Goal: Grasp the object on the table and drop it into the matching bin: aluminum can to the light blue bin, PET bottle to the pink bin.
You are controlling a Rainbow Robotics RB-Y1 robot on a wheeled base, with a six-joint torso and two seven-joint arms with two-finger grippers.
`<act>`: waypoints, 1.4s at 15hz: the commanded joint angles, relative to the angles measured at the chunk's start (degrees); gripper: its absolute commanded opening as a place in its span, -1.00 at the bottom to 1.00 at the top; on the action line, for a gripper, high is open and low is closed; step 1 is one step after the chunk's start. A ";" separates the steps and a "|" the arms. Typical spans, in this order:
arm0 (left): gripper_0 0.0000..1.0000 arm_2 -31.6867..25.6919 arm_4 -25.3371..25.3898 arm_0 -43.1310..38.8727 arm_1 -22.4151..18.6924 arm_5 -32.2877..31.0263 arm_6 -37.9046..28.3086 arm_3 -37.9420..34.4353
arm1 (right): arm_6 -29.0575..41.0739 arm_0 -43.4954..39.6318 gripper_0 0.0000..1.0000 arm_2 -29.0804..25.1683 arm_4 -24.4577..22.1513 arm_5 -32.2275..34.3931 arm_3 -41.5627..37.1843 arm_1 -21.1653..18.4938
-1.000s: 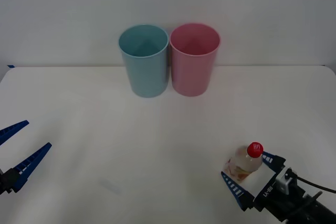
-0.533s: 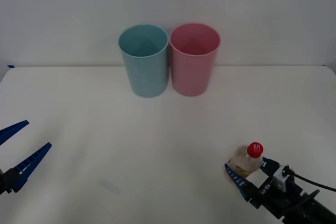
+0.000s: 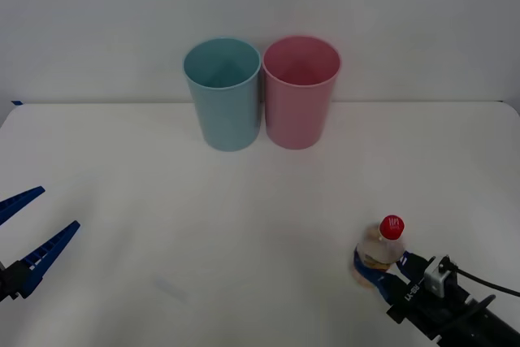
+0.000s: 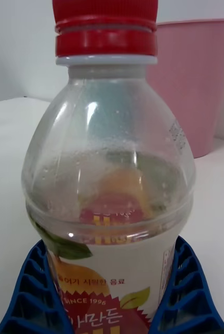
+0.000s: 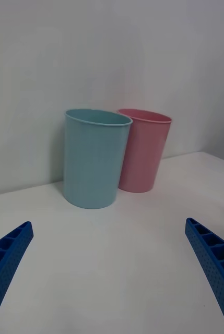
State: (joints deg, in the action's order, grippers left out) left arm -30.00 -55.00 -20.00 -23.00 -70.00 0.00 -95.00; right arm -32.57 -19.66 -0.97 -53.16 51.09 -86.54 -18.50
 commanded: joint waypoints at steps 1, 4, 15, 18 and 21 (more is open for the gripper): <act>1.00 0.00 0.00 0.00 0.00 0.00 0.00 0.00 | 0.66 -0.29 -1.00 0.00 1.39 0.32 -1.35 -1.10; 1.00 0.00 0.00 0.00 0.00 0.00 0.00 0.00 | 2.16 -2.40 -1.00 1.76 3.06 -3.19 -7.77 -3.21; 1.00 0.00 0.00 0.00 0.00 0.00 0.00 0.00 | 28.70 -2.66 -1.00 3.96 1.48 -13.92 -29.47 -10.24; 1.00 0.00 0.00 0.00 0.00 0.00 0.00 0.00 | 34.94 2.34 -1.00 4.13 1.21 -15.06 -30.27 -10.50; 1.00 0.00 0.00 0.00 0.00 0.00 0.00 0.00 | 41.71 8.15 -1.00 4.57 -0.28 -16.29 -30.27 -11.47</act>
State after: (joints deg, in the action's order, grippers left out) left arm -30.00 -55.00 -20.00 -23.00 -70.00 0.00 -95.00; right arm 7.23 -12.93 3.52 -52.86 35.13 -116.81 -29.76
